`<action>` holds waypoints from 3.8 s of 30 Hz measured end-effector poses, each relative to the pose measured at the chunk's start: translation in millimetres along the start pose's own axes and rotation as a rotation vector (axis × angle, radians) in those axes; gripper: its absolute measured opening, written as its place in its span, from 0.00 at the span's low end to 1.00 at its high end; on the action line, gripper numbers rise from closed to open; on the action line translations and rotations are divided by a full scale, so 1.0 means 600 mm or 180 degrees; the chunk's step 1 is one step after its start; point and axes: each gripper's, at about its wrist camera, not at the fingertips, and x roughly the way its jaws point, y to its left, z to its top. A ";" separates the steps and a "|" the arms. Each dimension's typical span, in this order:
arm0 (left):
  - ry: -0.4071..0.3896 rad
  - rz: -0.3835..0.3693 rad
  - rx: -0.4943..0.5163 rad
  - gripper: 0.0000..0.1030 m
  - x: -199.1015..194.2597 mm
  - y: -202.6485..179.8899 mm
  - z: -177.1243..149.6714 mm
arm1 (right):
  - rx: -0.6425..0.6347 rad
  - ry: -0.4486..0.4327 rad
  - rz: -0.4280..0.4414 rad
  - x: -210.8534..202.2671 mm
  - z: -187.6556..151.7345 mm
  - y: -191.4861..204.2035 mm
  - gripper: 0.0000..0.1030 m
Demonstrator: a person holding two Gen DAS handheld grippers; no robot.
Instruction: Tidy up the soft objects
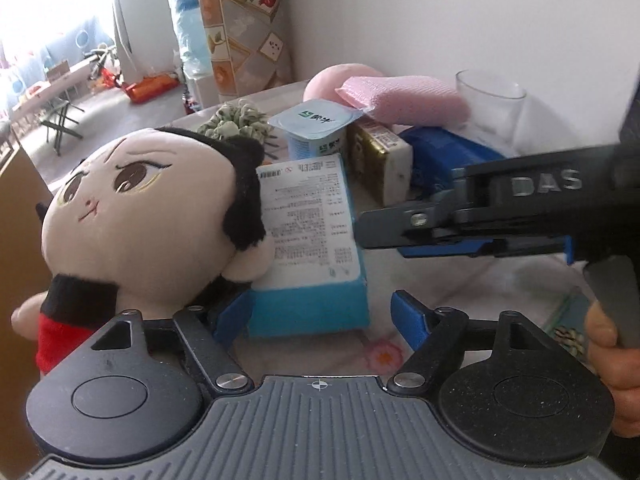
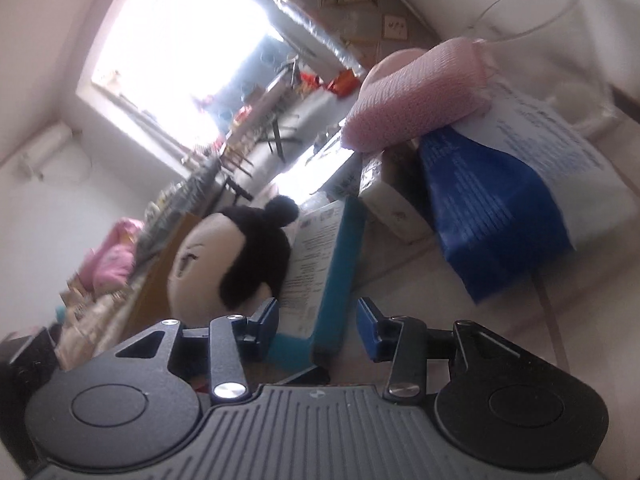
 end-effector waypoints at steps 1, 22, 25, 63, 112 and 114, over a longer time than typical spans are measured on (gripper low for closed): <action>-0.0010 0.0032 0.0022 0.79 0.002 -0.002 0.000 | -0.0037 0.0037 -0.0005 0.009 0.004 0.001 0.45; 0.0209 -0.0570 -0.0015 0.79 -0.049 -0.026 -0.031 | 0.0177 0.0572 0.0433 0.008 -0.020 0.002 0.22; 0.0247 -0.0704 -0.0029 0.77 -0.066 -0.032 -0.057 | 0.0194 0.0596 0.0426 -0.014 -0.037 0.000 0.22; 0.0305 -0.0762 -0.0508 0.84 -0.016 -0.017 -0.028 | 0.0323 0.0267 0.0197 -0.063 -0.022 0.002 0.66; 0.0235 -0.0567 -0.0721 0.70 -0.080 0.063 -0.102 | -0.2313 0.0950 -0.0794 0.141 0.037 0.146 0.27; 0.0230 -0.0574 -0.0737 0.70 -0.081 0.066 -0.103 | -0.2270 0.1016 -0.0792 0.123 0.027 0.146 0.27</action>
